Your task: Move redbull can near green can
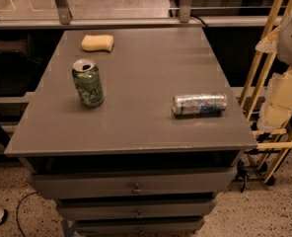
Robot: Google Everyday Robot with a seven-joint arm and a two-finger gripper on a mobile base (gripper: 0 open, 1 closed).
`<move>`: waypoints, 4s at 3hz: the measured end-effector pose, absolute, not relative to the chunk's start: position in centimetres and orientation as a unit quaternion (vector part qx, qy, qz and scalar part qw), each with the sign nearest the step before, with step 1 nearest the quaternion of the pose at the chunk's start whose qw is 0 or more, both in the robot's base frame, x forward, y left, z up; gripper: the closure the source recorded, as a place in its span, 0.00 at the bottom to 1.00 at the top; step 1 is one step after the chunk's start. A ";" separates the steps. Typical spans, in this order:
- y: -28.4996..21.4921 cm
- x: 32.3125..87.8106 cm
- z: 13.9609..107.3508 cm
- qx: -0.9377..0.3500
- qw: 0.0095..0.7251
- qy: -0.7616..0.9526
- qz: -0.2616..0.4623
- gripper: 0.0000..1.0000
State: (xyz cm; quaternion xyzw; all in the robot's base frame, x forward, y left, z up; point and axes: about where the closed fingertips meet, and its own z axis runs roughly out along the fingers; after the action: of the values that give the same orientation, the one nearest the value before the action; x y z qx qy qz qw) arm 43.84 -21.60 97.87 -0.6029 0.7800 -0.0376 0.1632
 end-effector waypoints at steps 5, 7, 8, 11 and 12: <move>-18.5 54.4 90.3 -0.700 0.181 0.688 0.059 0.00; -18.6 55.6 85.8 -0.703 0.195 0.678 0.091 0.00; -18.4 55.9 84.3 -0.705 0.194 0.675 0.104 0.00; -17.3 56.5 83.9 -0.713 0.217 0.656 0.118 0.40; -17.1 56.5 84.0 -0.714 0.224 0.652 0.122 0.64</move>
Offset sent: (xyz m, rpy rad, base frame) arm 0.0538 0.0112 -0.0301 0.0433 0.0131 0.1251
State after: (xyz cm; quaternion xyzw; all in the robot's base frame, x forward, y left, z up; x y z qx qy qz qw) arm 56.47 -17.14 84.03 -0.7142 0.6518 0.1217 0.2243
